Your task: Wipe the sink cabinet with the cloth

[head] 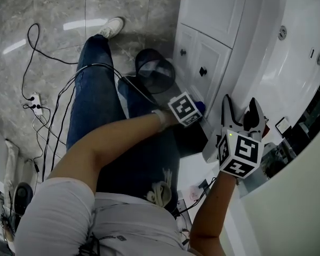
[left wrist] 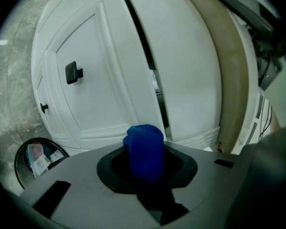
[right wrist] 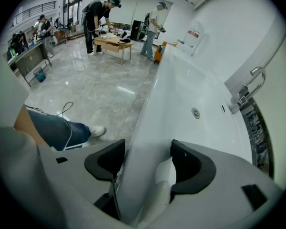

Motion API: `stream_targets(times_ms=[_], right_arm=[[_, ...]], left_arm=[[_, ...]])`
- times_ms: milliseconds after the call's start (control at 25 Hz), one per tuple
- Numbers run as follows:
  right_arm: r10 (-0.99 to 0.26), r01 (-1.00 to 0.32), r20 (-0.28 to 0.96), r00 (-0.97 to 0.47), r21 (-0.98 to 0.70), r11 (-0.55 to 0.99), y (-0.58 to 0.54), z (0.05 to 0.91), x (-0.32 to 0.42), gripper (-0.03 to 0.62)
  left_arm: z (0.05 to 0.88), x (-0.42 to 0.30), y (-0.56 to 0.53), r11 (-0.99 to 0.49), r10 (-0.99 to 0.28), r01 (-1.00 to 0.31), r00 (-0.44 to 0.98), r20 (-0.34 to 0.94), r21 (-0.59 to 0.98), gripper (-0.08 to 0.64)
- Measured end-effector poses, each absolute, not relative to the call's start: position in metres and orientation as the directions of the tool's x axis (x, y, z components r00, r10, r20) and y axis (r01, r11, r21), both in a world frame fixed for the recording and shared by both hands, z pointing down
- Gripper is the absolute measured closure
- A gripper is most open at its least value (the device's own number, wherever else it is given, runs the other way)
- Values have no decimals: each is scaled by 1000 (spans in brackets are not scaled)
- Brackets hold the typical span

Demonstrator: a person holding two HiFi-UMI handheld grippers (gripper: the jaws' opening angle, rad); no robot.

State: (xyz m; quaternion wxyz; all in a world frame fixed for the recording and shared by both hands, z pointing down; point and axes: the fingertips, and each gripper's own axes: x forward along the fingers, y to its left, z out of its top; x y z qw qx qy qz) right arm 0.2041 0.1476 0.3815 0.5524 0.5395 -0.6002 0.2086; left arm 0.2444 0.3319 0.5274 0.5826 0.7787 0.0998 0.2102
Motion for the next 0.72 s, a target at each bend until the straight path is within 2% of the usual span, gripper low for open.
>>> stream_targets(times_ms=[440,720], right_arm=[[-392,-883,899,195,334,328,149,382,203,323],[-385,-886,901,201,335,321,149,383,202,324]], left_arm=[[508,238,280,-317,330,-95,922,203,944,462],[508,236,268,-390,345,-90,909,236,916,457]])
